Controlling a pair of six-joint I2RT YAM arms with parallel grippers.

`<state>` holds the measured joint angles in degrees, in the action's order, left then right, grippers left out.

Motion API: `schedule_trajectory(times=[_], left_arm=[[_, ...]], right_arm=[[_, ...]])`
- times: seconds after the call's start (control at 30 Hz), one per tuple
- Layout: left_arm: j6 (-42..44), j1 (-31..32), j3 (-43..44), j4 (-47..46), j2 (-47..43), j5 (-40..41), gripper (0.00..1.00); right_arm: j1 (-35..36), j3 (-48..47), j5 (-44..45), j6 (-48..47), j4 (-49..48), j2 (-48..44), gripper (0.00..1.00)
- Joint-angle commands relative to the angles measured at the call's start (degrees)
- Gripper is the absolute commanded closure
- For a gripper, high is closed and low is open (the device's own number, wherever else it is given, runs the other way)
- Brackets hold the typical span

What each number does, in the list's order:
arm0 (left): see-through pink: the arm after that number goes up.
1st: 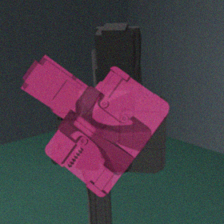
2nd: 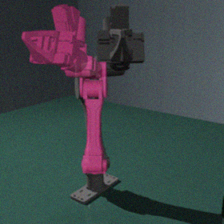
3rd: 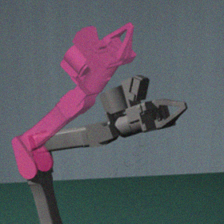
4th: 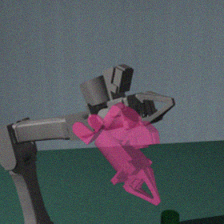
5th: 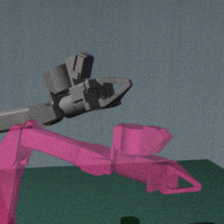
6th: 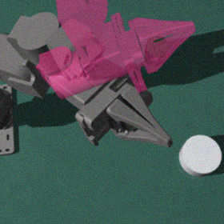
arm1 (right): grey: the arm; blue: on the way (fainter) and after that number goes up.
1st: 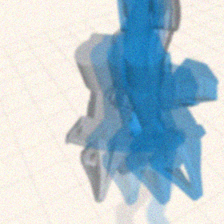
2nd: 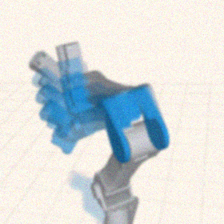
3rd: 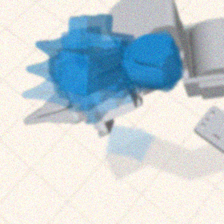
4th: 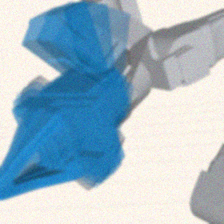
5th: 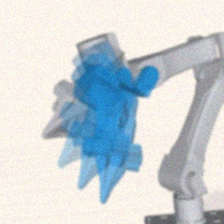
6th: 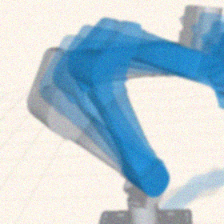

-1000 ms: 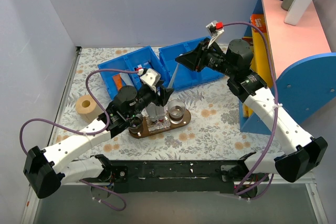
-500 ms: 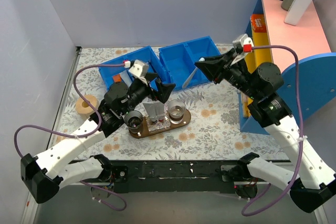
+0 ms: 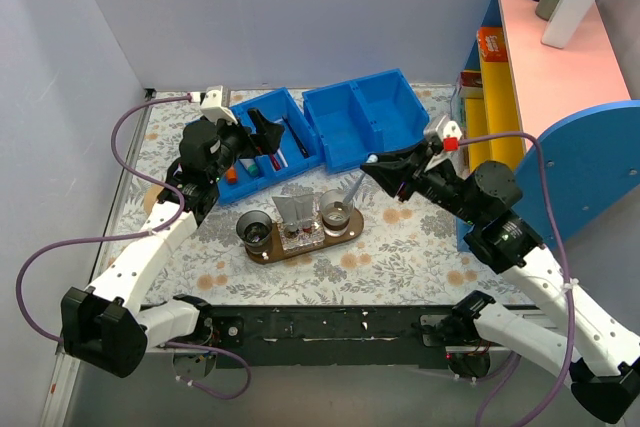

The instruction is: Prepare toiletry sets of a toothbrush and toothpaste on the tray

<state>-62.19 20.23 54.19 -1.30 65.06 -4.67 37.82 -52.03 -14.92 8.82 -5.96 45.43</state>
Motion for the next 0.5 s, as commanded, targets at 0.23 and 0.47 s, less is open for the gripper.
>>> schedule_trajectory(times=[0.23,0.47], left_arm=[[1.7,-0.4,0.7,0.2,-0.4,3.7,0.02],[1.7,-0.5,0.5,0.0,-0.5,3.9,0.02]], right_arm=[[12.5,3.6,1.6,-4.8,-13.2,2.8,0.99],[15.9,6.6,2.4,-7.4,-16.7,4.7,0.99]])
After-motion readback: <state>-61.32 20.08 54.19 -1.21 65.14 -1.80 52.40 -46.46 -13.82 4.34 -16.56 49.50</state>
